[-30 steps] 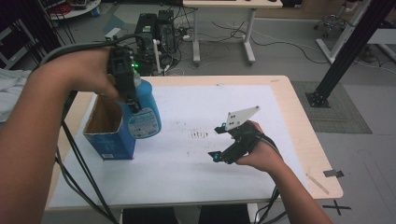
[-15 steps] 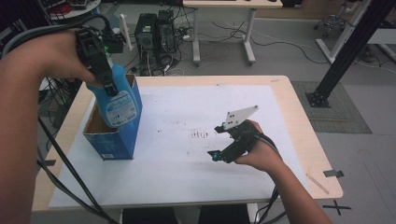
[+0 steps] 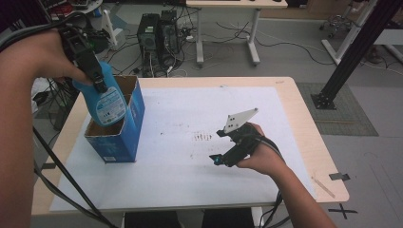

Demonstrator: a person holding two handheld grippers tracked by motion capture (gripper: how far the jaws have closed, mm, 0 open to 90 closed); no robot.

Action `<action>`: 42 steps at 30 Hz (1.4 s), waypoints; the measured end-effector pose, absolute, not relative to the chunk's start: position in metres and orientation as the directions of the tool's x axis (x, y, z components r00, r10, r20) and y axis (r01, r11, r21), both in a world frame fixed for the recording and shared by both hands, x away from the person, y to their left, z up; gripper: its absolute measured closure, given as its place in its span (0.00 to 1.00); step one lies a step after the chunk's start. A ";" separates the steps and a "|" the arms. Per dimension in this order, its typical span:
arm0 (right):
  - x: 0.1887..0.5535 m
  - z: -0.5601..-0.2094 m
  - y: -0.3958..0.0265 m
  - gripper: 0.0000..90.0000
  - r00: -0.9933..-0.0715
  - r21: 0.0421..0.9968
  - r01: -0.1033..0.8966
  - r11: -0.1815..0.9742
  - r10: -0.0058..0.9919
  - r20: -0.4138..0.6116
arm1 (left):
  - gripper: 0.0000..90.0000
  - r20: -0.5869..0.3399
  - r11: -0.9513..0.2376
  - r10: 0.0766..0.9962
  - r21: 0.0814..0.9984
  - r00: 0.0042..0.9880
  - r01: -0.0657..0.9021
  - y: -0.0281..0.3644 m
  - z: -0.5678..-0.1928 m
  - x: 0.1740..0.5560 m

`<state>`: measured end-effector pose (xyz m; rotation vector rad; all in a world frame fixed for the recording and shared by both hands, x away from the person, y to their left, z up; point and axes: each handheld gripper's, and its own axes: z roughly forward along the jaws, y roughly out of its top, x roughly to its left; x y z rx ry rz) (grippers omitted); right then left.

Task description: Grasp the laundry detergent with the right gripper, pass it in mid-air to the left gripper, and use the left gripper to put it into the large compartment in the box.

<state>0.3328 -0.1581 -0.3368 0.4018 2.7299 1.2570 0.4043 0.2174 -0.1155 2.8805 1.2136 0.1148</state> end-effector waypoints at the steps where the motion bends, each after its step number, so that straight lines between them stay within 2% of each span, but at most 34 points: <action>1: 0.333 -0.337 -0.158 0.14 -0.959 0.758 0.195 0.622 0.285 0.012 | 0.43 0.069 -0.694 0.719 0.040 0.691 0.719 0.218 -0.117 0.405; 9: 0.333 -0.338 -0.156 0.14 -0.960 0.757 0.194 0.624 0.281 0.014 | 0.43 0.084 -0.683 0.729 0.019 0.680 0.730 0.222 -0.126 0.411; 18: 0.332 -0.342 -0.152 0.14 -0.962 0.756 0.186 0.628 0.274 0.010 | 0.43 0.059 -0.652 0.757 0.013 0.651 0.758 0.232 -0.160 0.423; 28: 0.332 -0.344 -0.151 0.14 -0.962 0.754 0.191 0.629 0.274 0.015 | 0.43 0.056 -0.640 0.767 0.001 0.639 0.768 0.238 -0.180 0.429; 42: 0.332 -0.348 -0.145 0.14 -0.965 0.746 0.185 0.640 0.260 0.017 | 0.43 0.015 -0.644 0.765 -0.015 0.644 0.765 0.245 -0.243 0.441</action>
